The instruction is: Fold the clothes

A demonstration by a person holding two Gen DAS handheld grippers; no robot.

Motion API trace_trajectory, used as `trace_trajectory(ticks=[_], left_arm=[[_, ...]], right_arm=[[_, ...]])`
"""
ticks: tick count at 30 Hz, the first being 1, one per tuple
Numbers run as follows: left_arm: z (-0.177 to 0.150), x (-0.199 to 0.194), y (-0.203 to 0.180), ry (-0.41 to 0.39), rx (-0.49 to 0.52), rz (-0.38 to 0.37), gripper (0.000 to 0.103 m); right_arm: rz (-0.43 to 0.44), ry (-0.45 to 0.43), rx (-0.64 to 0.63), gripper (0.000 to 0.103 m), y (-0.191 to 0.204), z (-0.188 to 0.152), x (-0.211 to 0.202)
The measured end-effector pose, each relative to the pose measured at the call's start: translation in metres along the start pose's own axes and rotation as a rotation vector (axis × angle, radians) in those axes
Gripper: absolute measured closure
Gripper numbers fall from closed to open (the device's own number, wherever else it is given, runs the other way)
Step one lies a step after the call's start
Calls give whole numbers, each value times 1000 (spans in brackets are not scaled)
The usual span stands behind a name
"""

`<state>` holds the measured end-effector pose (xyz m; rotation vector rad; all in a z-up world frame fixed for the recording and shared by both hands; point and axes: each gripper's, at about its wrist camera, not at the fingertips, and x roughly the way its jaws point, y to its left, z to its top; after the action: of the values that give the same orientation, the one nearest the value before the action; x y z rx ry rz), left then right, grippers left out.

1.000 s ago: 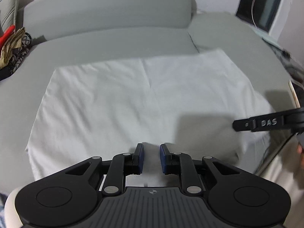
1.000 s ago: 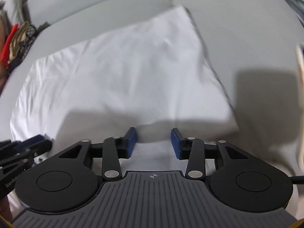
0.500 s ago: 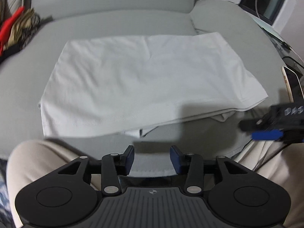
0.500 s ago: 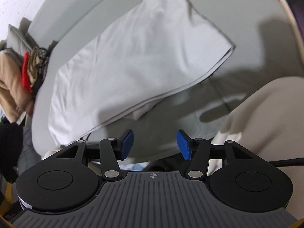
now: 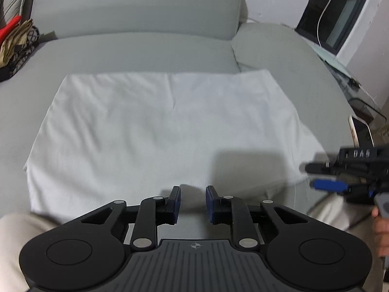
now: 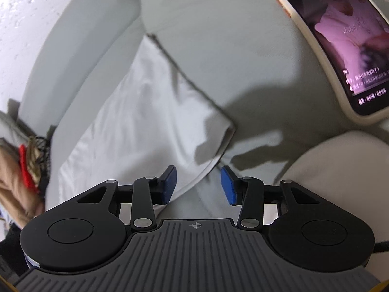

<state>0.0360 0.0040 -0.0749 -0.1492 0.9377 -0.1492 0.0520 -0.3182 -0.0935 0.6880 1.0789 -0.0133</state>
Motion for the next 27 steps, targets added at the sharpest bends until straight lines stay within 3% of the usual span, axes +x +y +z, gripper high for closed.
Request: trace_trajectory(ticks=[6,12,20,22,24,27], left_arm=[[10,26,8,28,-29,-2,83],[10,30,15,29,-29,-27,82],[12,33,19,37,-16,-44,82],[12,34,19,37,-11,-44,82],[11,34,19,39,-13,-47,82],[11,34,20,43,-14,-49,82]], right_arm=[[6,2,37,56,-8,11,27],[170,-87,136,52,-26,12,36],[259,-135,198,53,-33,21,56],[253,-144,184,59,-32,21,61],[256,-149,207,77,-36,22,65],[287,-134,249,93,-41,23,70]])
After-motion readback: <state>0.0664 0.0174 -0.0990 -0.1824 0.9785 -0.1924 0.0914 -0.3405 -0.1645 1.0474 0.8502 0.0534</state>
